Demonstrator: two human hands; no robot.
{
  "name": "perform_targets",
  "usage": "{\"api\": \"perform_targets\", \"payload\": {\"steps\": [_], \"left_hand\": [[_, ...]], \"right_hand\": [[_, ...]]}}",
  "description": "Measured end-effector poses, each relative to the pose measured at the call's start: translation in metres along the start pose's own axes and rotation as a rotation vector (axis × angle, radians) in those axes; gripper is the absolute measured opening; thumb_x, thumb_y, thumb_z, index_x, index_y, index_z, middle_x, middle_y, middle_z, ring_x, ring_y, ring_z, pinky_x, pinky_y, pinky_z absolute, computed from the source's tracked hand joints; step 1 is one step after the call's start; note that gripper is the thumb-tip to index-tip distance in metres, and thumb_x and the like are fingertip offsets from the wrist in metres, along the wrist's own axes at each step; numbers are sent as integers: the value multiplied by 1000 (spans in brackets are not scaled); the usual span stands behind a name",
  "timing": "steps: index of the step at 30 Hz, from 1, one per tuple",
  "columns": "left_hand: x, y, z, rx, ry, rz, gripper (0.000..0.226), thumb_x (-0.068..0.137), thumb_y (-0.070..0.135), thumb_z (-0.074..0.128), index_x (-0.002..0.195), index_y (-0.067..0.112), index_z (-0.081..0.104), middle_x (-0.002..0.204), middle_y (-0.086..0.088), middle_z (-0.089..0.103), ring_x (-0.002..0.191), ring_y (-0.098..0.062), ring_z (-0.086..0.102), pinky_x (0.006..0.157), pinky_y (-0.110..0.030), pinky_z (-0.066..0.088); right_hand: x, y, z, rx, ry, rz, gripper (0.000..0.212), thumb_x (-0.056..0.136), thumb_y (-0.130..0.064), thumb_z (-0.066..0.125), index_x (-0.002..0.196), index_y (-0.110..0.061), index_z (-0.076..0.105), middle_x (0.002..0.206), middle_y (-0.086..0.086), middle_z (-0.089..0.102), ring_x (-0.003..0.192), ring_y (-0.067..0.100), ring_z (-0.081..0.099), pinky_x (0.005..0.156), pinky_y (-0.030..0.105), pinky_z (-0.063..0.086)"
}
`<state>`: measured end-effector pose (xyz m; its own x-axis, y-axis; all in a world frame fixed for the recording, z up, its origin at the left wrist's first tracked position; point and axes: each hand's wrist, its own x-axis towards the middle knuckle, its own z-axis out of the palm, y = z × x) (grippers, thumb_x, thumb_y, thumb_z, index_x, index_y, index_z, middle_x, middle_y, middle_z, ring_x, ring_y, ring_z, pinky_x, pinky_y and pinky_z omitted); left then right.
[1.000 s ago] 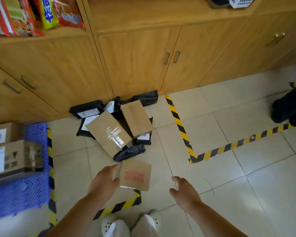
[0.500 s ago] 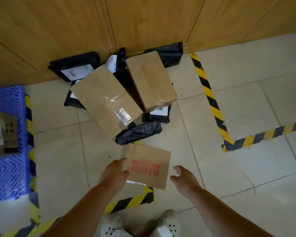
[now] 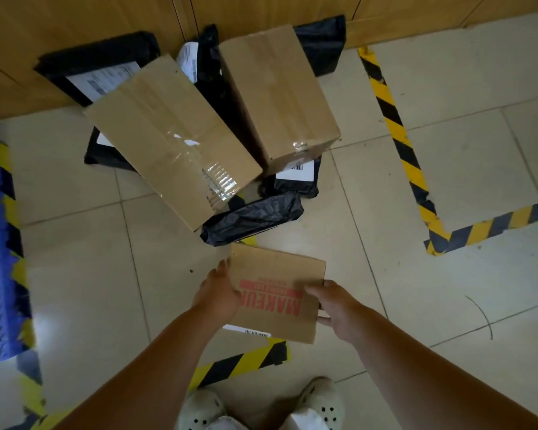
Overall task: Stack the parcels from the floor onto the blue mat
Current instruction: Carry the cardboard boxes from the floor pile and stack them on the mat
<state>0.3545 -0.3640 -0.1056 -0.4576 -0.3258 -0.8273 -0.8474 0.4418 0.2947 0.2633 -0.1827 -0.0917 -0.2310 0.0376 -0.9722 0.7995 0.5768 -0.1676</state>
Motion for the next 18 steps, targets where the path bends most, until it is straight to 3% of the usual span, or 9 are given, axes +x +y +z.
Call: {"api": "perform_targets", "payload": {"steps": [3,8,13,18], "left_hand": [[-22,11,-9,24,7,-3,65,90,13,46,148,15,16,135,-14,34,122,-32,39,99,-43,42],[-78,39,-53,-28,9,50,69,91,12,47,149,18,10,133,-14,32,122,-30,37,99,-40,42],[-155,82,-131,-78,70,109,81,88,16,51,151,23,1,142,-11,25,127,-33,35,101,-39,38],[-238,119,-220,-354,210,190,67,80,12,58,140,27,30,120,-4,39,113,-28,48,85,-35,44]], "right_hand": [[-28,-9,-9,32,35,-19,34,94,-18,53,127,-11,45,116,9,56,104,22,51,91,38,39],[-102,-40,-30,80,74,-62,40,93,-25,56,130,-15,48,130,9,53,120,26,49,103,44,38],[-201,-87,-49,181,77,-134,43,93,-35,55,132,-18,46,117,5,53,111,25,50,106,50,37],[-319,-135,-60,325,25,-194,45,86,-57,56,111,-20,53,113,7,57,110,30,52,98,55,42]]}}
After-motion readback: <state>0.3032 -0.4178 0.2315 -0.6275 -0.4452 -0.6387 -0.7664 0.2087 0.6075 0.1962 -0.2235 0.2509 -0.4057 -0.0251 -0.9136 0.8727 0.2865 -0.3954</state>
